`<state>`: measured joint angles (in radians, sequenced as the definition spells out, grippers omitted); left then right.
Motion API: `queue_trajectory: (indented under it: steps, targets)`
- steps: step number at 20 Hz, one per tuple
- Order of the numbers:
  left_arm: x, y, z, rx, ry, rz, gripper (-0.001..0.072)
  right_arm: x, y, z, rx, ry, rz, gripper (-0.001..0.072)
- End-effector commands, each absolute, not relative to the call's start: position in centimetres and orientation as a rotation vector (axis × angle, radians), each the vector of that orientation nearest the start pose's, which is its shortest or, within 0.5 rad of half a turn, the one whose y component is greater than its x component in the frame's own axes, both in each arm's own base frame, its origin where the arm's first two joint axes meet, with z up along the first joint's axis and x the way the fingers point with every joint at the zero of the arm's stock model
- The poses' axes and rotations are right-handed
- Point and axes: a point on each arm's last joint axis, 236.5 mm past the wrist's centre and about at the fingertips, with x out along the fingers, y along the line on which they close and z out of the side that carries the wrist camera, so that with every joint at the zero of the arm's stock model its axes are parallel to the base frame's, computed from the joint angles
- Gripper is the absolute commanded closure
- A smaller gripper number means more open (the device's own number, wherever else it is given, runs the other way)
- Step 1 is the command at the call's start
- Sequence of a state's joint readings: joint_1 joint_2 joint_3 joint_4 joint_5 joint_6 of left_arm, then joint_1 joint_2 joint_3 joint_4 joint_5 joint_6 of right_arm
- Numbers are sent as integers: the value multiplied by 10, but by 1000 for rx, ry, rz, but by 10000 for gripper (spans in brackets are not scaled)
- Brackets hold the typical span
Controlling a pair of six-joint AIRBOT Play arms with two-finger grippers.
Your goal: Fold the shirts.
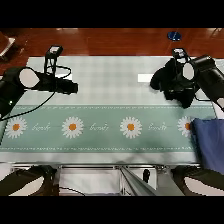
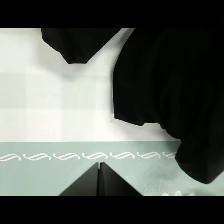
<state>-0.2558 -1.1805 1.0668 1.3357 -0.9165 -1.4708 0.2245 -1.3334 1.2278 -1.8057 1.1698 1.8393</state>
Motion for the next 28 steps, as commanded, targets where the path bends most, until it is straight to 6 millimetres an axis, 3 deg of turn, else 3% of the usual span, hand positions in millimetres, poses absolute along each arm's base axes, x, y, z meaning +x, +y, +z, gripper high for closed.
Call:
queue_trajectory:
  steps: [1,15,17,19,20,21,22,23,25,28]
  targets:
    - [385,-146,39,-4,1034,-380,691,400,39,16,-124,1227,-100,687]
    - [385,-146,39,-4,1034,-380,691,405,41,18,-117,1204,-95,687]
    - [395,-147,44,-11,987,-373,691,406,42,18,-116,1201,-94,687]
    - [412,-148,51,-21,915,-361,690,419,46,23,-104,1139,-77,687]
    - [420,-148,52,-26,885,-355,682,432,51,29,-99,1079,-59,687]
    - [431,-148,53,-32,849,-345,551,448,49,38,-121,1005,-54,632]
    - [439,-148,52,-36,823,-337,263,464,44,48,-153,926,-61,341]
    - [448,-148,51,-44,799,-327,200,483,33,60,-182,837,-82,294]
    - [455,-146,49,-47,780,-317,200,510,-12,71,-118,718,-203,295]
    - [463,-146,50,-51,751,-309,200,526,-91,39,149,719,-385,296]
